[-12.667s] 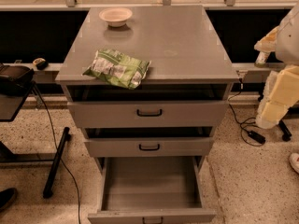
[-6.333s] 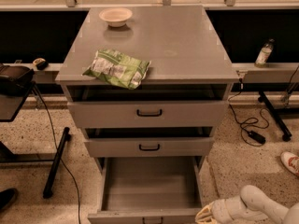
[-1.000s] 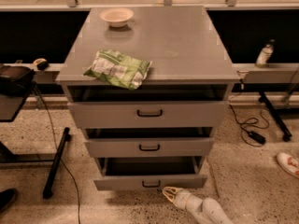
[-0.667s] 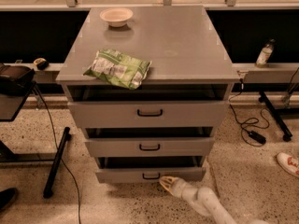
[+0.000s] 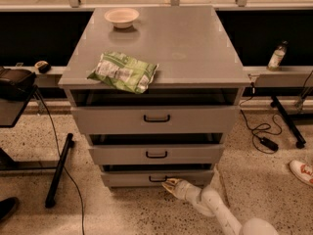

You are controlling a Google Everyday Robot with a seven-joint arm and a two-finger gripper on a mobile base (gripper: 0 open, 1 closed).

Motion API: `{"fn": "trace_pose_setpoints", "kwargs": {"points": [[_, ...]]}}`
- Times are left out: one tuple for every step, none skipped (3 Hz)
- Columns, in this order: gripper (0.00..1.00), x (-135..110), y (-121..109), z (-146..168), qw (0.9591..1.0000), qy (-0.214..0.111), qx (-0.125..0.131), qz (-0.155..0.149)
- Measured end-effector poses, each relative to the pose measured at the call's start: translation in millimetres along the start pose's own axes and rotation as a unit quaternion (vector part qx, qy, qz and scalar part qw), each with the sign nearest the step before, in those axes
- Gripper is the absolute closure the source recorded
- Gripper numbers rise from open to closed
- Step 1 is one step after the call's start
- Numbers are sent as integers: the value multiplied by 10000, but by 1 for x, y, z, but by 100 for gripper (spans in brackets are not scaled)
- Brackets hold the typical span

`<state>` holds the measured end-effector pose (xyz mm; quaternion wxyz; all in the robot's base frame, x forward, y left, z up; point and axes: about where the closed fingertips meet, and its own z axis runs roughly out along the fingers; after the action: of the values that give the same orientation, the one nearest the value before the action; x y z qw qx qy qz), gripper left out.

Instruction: Close bottom drawer

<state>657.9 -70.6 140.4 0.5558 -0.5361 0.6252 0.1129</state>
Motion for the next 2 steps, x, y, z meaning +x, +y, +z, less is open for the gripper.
{"fn": "trace_pose_setpoints", "kwargs": {"points": [[100, 5, -3, 2, 9998, -167, -39, 73], [100, 5, -1, 1, 9998, -190, -45, 84]]}}
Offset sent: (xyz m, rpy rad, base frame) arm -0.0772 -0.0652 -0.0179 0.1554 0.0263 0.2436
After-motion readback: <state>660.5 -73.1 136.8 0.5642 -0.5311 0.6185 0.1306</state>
